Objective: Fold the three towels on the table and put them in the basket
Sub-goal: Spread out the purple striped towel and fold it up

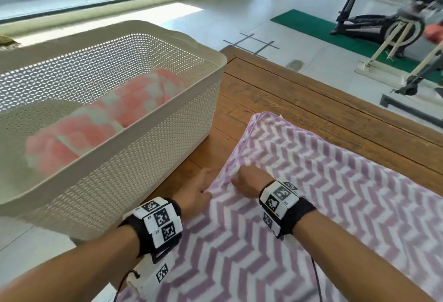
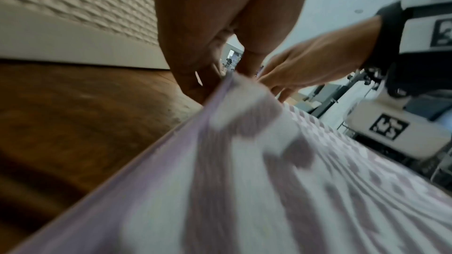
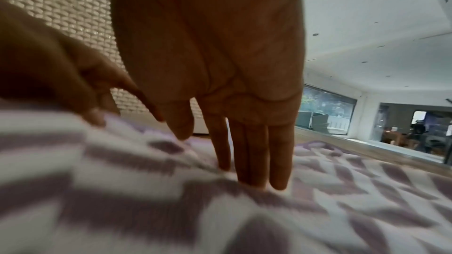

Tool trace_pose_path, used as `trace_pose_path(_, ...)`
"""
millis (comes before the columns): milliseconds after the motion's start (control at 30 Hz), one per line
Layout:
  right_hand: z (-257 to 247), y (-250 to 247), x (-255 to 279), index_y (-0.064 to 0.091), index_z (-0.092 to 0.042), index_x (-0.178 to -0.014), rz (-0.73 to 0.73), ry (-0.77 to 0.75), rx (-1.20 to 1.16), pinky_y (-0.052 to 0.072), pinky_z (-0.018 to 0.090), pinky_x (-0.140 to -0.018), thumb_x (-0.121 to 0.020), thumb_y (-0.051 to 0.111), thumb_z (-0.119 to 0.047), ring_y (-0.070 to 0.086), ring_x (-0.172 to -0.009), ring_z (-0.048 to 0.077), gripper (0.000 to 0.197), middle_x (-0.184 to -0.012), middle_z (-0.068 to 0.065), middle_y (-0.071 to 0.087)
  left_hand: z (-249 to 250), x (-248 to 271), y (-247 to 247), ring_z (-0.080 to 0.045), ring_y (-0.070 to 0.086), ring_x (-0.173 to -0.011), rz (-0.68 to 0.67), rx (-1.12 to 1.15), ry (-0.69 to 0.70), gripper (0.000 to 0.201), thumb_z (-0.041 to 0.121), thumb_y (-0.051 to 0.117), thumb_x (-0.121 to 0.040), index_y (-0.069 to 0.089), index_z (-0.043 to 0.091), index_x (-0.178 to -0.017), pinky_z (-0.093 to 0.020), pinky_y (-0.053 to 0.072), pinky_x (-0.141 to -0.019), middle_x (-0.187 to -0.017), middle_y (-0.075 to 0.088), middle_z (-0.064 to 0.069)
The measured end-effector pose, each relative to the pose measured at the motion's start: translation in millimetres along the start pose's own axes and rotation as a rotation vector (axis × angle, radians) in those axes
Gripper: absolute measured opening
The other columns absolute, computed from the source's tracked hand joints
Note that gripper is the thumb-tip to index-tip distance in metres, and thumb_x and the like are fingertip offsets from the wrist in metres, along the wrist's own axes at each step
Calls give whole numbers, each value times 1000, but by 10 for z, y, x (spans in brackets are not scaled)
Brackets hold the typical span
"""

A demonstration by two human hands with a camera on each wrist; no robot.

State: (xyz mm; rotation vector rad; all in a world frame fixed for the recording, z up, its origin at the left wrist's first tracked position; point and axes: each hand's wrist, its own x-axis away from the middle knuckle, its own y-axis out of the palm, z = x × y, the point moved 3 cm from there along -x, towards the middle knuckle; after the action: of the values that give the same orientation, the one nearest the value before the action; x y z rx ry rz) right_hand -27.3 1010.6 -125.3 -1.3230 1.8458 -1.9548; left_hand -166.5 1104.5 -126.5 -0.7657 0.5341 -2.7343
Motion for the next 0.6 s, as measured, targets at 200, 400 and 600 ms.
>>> trace_pose_path(200, -140, 140, 293, 55, -3, -120, 41, 46, -96, 44, 37, -95, -101, 33, -29, 55, -113, 31, 39, -125, 15, 58, -345, 377, -103, -21, 59, -107, -89, -24, -112, 69, 26, 61, -89, 22, 24, -146, -36, 50, -94, -125, 57, -8)
trace_pose_path(400, -516, 535, 685, 50, -8, -126, 32, 80, -70, 41, 40, -95, -100, 35, -34, 50, -118, 32, 41, -128, 14, 52, -629, 834, -202, -23, 61, -98, -48, -3, -42, 50, 13, 48, -93, 30, 21, -138, -34, 52, -83, -111, 60, -9)
trace_pose_path(600, -601, 673, 851, 42, -12, -139, 12, 64, -114, 35, 41, -109, -101, 36, -35, 38, -134, 30, 45, -146, 11, 37, -857, 1191, -206, -13, 60, -89, -96, -41, -24, 28, 17, 56, -85, 50, 18, -113, -28, 50, -76, -96, 62, 1)
